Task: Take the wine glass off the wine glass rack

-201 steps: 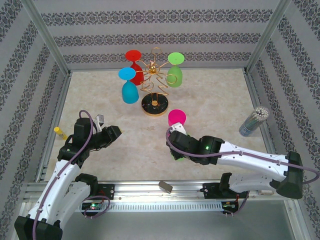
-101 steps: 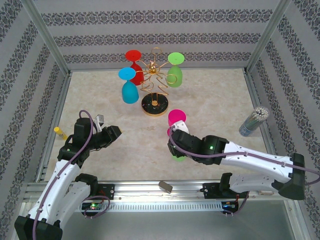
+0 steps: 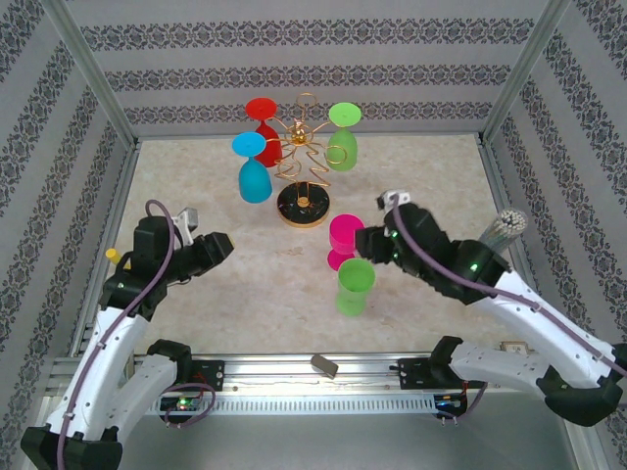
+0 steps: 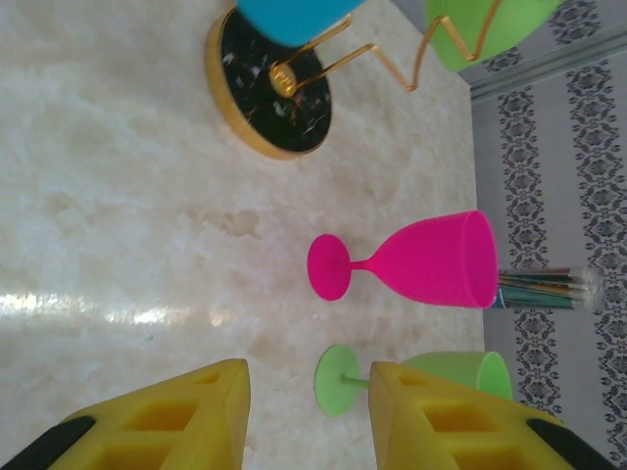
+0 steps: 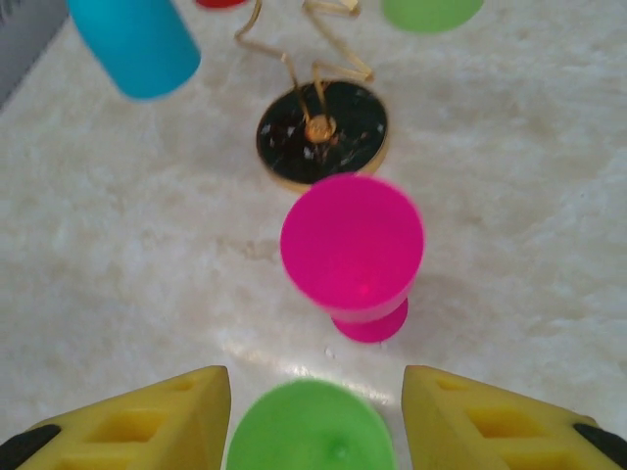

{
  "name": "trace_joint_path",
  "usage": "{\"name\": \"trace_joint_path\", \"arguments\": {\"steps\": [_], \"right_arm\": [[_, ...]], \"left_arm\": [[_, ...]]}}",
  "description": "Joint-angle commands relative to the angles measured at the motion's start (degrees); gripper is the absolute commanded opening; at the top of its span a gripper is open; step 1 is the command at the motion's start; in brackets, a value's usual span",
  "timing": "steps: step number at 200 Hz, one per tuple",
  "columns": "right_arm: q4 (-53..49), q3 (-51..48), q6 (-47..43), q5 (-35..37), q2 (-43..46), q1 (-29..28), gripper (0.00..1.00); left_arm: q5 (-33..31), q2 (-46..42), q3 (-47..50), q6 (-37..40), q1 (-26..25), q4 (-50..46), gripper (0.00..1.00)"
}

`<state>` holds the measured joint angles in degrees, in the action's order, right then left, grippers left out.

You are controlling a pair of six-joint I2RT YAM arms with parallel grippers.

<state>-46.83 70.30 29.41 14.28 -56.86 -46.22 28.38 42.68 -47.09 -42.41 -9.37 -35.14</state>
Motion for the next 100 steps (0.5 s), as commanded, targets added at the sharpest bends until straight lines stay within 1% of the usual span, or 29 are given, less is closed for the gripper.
{"name": "trace_joint_path", "arguments": {"steps": [1, 21, 36, 51, 74, 100], "right_arm": [[0.14, 6.18, -3.91, -10.35, -2.72, 7.10, 0.51], [2.62, 9.97, -2.33, -21.22, -6.59, 16.82, 0.53], [7.27, 10.56, 0.07, -29.47, -9.19, 23.51, 0.54], [11.01, 11.69, 2.72, -34.50, -12.25, 28.59, 0.55], [15.00, 14.37, 4.20, -38.29, -17.22, 33.03, 0.57], [24.36, 15.28, 8.57, -42.65, -22.45, 36.45, 0.58]], "left_arm": [[-2.35, 2.03, -5.59, 4.34, -0.21, -5.05, 0.39], [-3.46, 4.73, -10.07, 5.65, -0.21, -6.57, 0.39], [-4.06, 6.65, -12.90, 6.26, -0.13, -6.76, 0.39], [-4.56, 8.83, -15.92, 6.62, -0.13, -6.74, 0.39], [-4.47, 12.56, -21.05, 7.40, -0.13, -7.43, 0.40], [-5.33, 16.19, -25.87, 8.80, -0.13, -8.27, 0.39]]}}
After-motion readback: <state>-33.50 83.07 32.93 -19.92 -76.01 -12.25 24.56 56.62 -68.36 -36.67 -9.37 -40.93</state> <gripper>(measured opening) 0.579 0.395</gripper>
